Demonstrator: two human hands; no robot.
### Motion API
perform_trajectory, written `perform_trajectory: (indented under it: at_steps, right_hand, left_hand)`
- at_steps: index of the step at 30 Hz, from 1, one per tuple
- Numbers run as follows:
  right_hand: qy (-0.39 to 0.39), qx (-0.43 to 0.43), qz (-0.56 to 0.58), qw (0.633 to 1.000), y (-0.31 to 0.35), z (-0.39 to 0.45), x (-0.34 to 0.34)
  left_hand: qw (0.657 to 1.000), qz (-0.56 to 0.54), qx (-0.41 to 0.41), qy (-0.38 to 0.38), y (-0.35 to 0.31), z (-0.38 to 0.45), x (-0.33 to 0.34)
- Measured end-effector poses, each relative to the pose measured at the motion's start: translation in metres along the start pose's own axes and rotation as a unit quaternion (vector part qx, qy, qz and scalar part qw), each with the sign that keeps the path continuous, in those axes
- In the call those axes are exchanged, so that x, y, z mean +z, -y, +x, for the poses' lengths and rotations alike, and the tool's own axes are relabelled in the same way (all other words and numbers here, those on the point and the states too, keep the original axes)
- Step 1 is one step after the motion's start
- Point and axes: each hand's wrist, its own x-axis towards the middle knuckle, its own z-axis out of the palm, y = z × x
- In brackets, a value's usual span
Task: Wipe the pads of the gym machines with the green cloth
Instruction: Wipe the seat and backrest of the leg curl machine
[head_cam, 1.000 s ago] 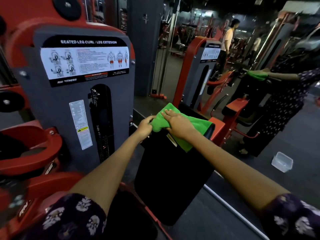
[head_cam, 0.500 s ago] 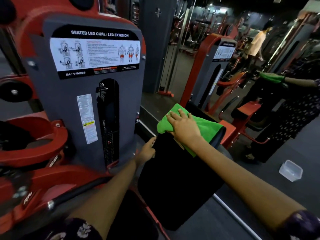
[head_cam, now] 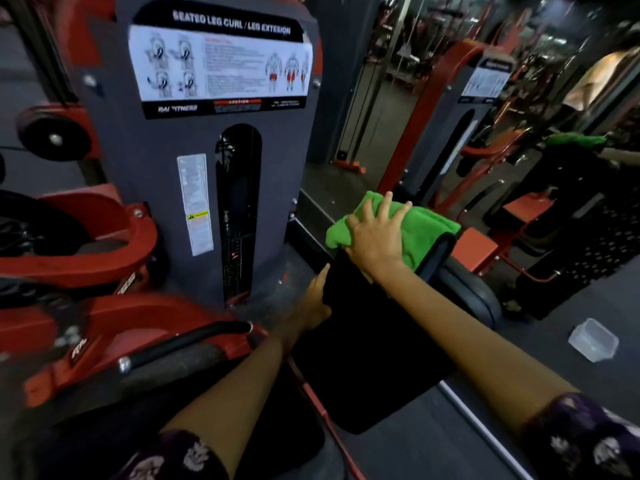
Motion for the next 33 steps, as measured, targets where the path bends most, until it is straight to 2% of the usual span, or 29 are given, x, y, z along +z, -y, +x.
perform_trajectory:
  at_steps: [4, 6, 8, 10, 12, 13, 14, 16, 18, 21, 23, 25, 29, 33]
  right_hand:
    - [-0.011, -0.101, -0.085, 0.991, 0.029, -0.009, 0.016]
    - [-0.005, -0.147, -0.103, 0.984, 0.033, -0.009, 0.019]
    - [0.004, -0.139, -0.106, 0.985, 0.031, -0.003, 0.016]
    - [0.004, -0.069, -0.085, 0.994, 0.028, 0.002, 0.014]
    - [-0.024, -0.009, -0.063, 0.998, 0.034, 0.004, 0.015]
    - [-0.039, -0.005, -0.061, 0.997, 0.039, 0.001, 0.02]
    - [-0.037, -0.025, -0.057, 0.997, 0.049, -0.002, 0.028]
    - [-0.009, -0.101, -0.053, 0.993, 0.071, -0.012, 0.046]
    - [0.001, -0.143, -0.085, 0.986, 0.084, -0.016, 0.058]
    - [-0.034, -0.09, -0.117, 0.988, 0.076, -0.012, 0.059]
    - [-0.082, -0.001, -0.116, 0.99, 0.068, -0.01, 0.055]
    - [-0.106, 0.031, -0.086, 0.99, 0.069, -0.01, 0.062]
    - [-0.065, -0.036, -0.051, 0.996, 0.098, -0.023, 0.093]
    - [-0.068, -0.126, -0.045, 0.989, 0.11, -0.043, 0.12]
  left_hand:
    - [1.0, 0.016, 0.023, 0.006, 0.007, 0.004, 0.005]
    - [1.0, 0.028, 0.006, 0.005, 0.007, 0.004, 0.005]
    - [0.999, 0.048, 0.01, -0.006, 0.011, 0.005, 0.007]
    - [0.998, 0.059, 0.019, -0.007, 0.02, 0.006, 0.009]
    - [0.999, 0.04, -0.028, 0.014, 0.023, 0.009, 0.011]
    - [0.999, 0.021, -0.037, 0.004, 0.022, 0.011, 0.011]
    - [0.999, -0.014, -0.038, -0.014, 0.028, 0.014, 0.013]
    - [0.997, 0.031, -0.036, -0.057, 0.032, 0.016, 0.013]
    - [0.997, 0.055, -0.043, -0.036, 0.042, 0.004, 0.016]
    - [0.997, 0.078, -0.008, 0.011, 0.062, -0.006, 0.02]
    - [0.998, 0.061, -0.02, 0.001, 0.073, -0.005, 0.023]
    - [0.999, 0.02, -0.039, -0.004, 0.077, -0.007, 0.029]
    - [0.999, 0.009, -0.03, 0.008, 0.092, -0.008, 0.039]
    - [0.998, 0.021, -0.064, 0.003, 0.109, -0.014, 0.055]
